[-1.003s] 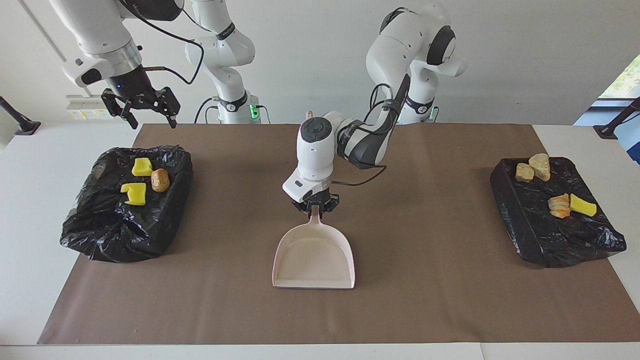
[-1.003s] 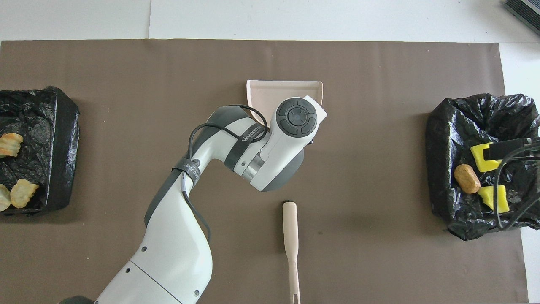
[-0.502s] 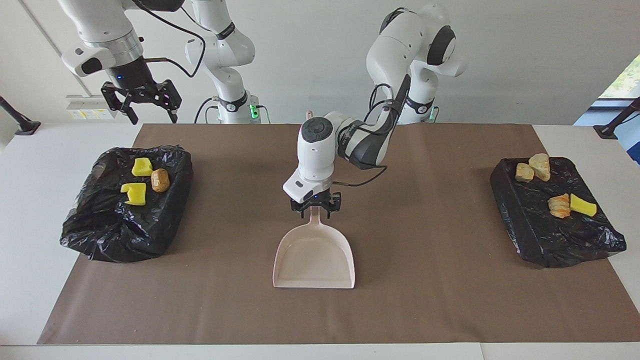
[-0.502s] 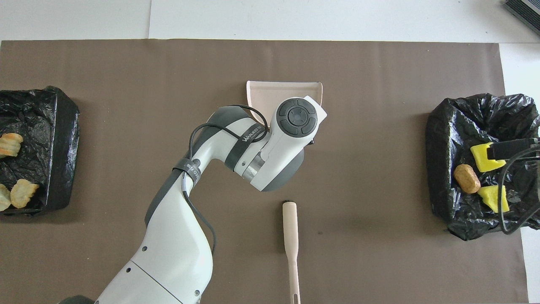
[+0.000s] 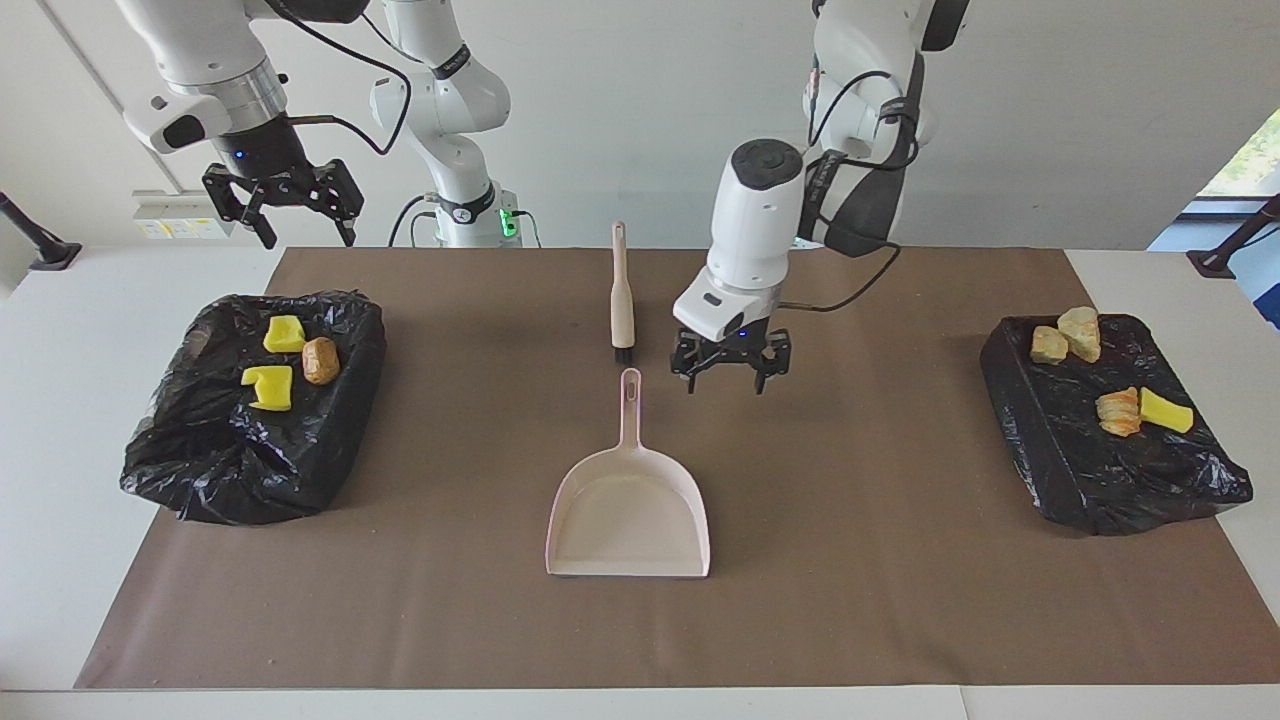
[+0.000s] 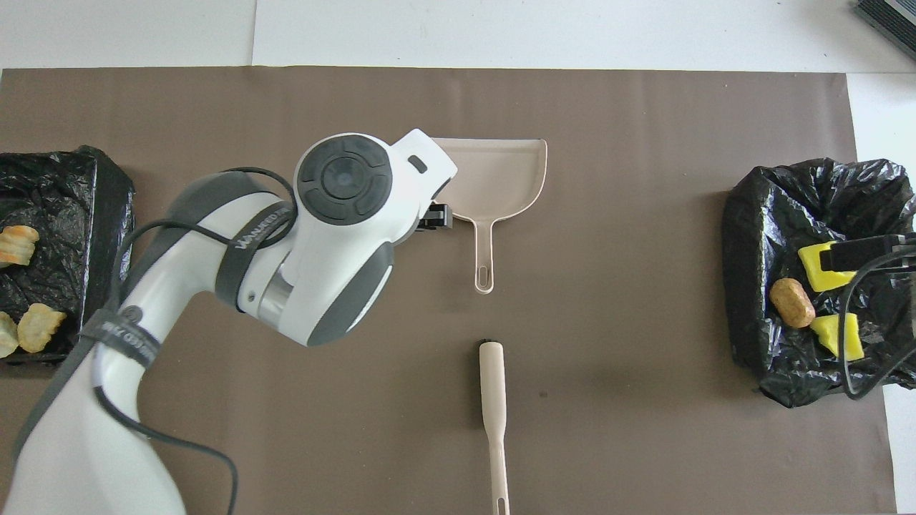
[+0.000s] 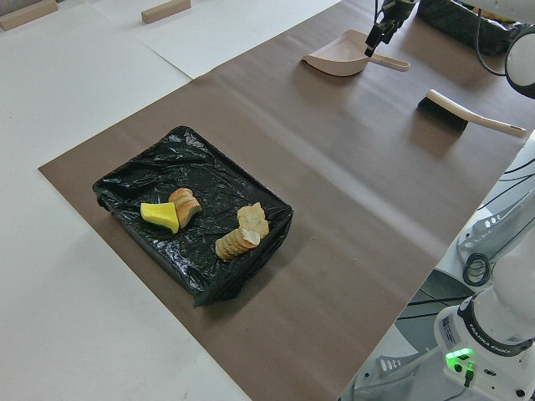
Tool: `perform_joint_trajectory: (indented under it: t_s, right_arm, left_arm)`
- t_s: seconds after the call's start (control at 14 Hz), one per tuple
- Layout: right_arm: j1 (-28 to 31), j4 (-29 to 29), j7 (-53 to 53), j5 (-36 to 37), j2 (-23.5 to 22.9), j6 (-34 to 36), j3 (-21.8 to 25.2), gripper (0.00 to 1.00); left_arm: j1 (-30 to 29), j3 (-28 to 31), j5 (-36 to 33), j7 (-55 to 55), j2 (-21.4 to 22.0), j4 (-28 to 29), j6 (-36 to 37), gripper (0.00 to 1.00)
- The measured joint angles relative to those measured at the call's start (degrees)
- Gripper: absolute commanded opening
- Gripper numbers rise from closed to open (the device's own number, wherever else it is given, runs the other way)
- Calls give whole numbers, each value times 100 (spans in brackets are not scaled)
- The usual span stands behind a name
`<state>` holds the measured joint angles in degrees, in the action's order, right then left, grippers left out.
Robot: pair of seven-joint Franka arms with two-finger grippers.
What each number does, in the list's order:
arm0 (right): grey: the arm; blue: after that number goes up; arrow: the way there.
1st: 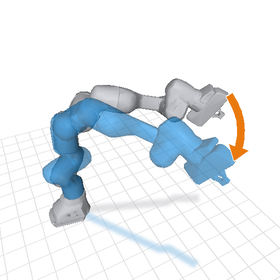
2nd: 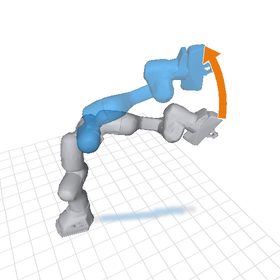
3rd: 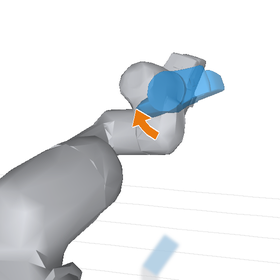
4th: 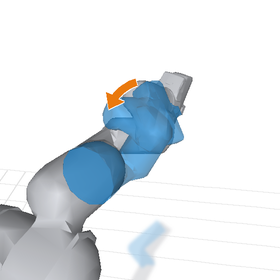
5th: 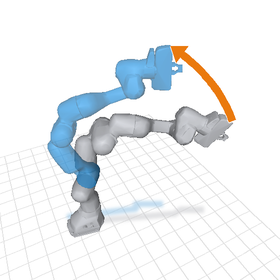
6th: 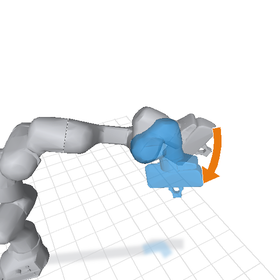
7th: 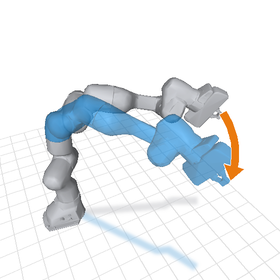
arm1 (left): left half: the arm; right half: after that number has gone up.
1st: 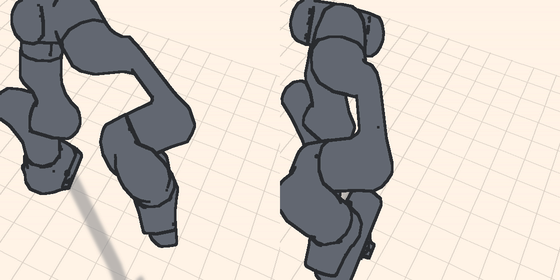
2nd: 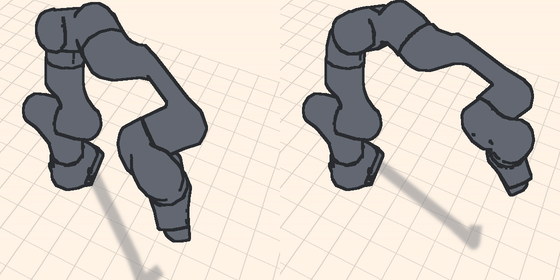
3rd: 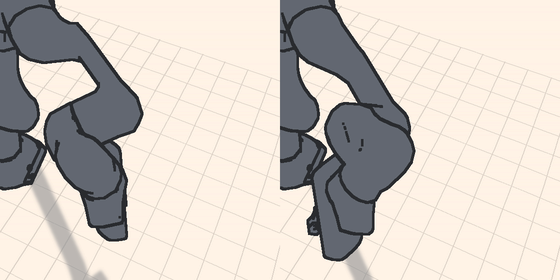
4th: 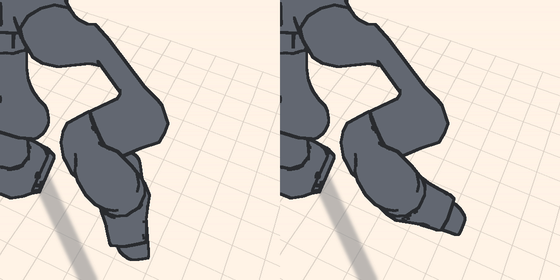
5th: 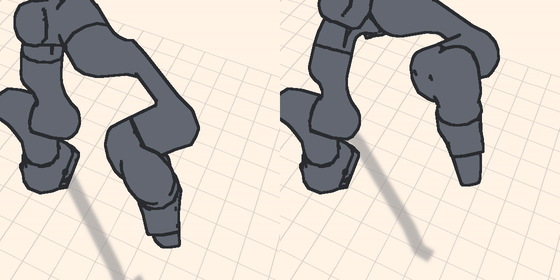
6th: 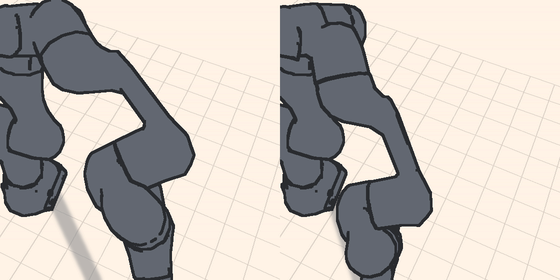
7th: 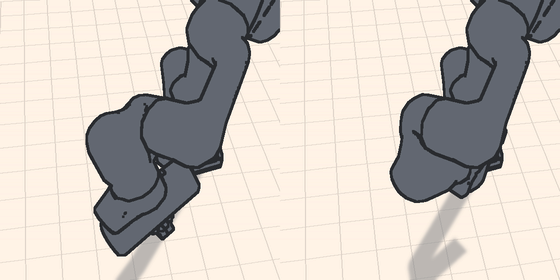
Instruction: Sweep and dump trash in bin
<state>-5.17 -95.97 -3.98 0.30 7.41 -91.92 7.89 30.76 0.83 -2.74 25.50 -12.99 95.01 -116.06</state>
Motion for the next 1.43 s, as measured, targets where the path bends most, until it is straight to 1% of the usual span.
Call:
perform_joint_trajectory:
  t_s: [0.14, 0.29, 0.43, 0.57, 0.72, 0.86, 1.0, 1.15, 1.29, 1.43]
  right_arm:
    - [0, 0, 0, 0, 0, 0, 0, 100]
    - [0, 0, 0, 0, 0, 0, 0, 100]
    - [0, 0, 0, 0, 0, 0, 0, 100]
    - [0, 0, 0, 0, 0, 0, 0, 100]
    - [0, 0, 0, 0, 0, 0, 0, 100]
    - [0, 0, 0, 0, 0, 0, 0, 100]
    - [0, 0, 0, 0, 0, 0, 0, 100]
    - [0, 0, 0, 0, 0, 0, 0, 100]
    - [0, 0, 0, 0, 0, 0, 0, 100]
    - [0, 0, 0, 0, 0, 0, 0, 100]
  left_arm:
    - [-560, 12, 2, -765, 655, 314, 428, 100]
    - [-1095, 23, 5, -1300, 1126, 347, 931, 100]
    - [-1546, 36, 7, -1820, 1501, 304, 1379, 100]
    - [-1869, 49, 8, -2419, 1709, 73, 1999, 100]
    - [-2121, 54, 25, -3033, 1744, -369, 2582, 100]
    - [-2325, 63, 187, -3305, 1693, -790, 3004, 100]
    - [-2456, 64, 289, -3386, 1514, -1240, 3287, 100]
    - [-2479, 59, 308, -3397, 1193, -1759, 3559, 100]
    - [-2479, 41, 309, -3398, 961, -2047, 3678, 100]
    - [-2479, 26, 310, -3399, 925, -2135, 3714, 100]
